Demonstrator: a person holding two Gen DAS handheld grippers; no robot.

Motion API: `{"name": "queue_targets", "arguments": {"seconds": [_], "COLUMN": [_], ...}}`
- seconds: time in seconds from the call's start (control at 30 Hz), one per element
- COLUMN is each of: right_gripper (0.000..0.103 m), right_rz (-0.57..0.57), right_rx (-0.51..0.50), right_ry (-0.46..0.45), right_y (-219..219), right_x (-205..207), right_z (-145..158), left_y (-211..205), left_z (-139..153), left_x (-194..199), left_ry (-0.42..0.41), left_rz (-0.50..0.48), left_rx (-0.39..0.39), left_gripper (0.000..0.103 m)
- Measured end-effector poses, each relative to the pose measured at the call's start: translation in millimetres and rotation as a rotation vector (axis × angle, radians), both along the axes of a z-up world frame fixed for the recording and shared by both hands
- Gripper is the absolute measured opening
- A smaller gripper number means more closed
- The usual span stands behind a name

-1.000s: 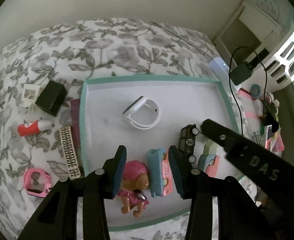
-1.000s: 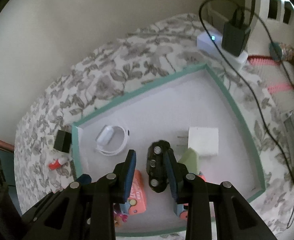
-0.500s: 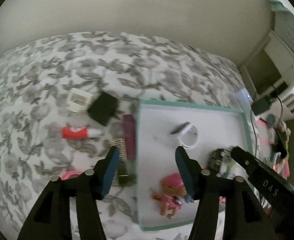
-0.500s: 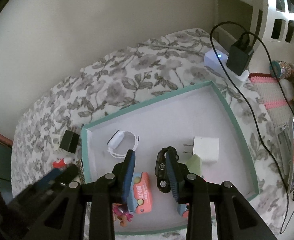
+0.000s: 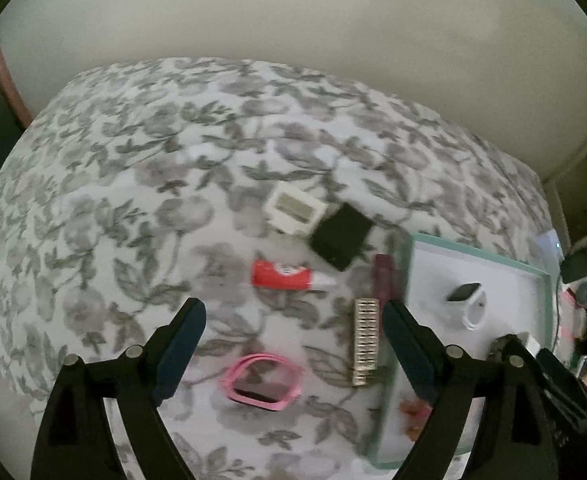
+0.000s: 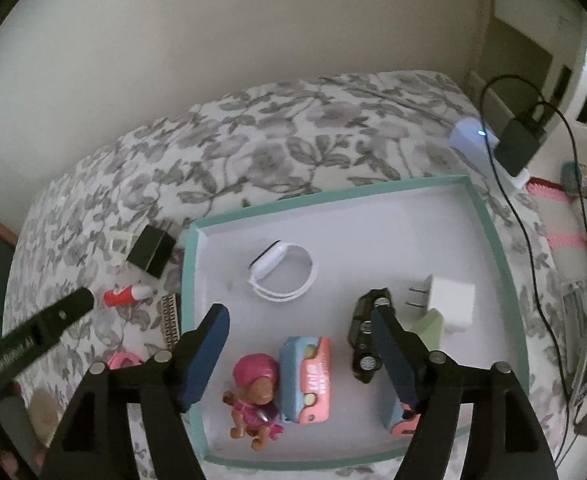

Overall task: Organize rigid objects
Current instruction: 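Move both tools back toward the remaining toys beside the tray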

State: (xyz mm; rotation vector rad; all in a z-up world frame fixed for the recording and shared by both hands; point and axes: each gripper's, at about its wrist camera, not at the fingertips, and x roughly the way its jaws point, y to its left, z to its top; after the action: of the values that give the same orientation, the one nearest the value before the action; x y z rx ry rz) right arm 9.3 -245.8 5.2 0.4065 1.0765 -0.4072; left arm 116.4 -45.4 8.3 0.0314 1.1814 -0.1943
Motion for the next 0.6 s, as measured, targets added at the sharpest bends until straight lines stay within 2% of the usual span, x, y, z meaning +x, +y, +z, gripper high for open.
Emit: {"name": "queue_targets", "arguments": {"seconds": [0.17,0.27,0.6], "right_gripper": [0.09,0.102,0.103], "right_rz": [0.063,0.101,0.22], "right_rx": [-0.022,-0.029,0.018], "right_ry": [0.008,0.012,0.027], "right_y": [19.9,31.5,79.8], "right_x": [9.7,15.0,35.3], "right_z": [-4.2,-7.3,-23.8], "left_y": [24.0,39.3,68.6], "left_z": [-1.6,-1.6,-15.6], "left_x": [3.9,4.9,7.9], "left_ry": [0.004,0.003,0.039], "left_rz": [0.052,0.08,0.116], "left_rx": [0.003,-0.003,0.009], "left_gripper": [0.095,0.095,0.095]}}
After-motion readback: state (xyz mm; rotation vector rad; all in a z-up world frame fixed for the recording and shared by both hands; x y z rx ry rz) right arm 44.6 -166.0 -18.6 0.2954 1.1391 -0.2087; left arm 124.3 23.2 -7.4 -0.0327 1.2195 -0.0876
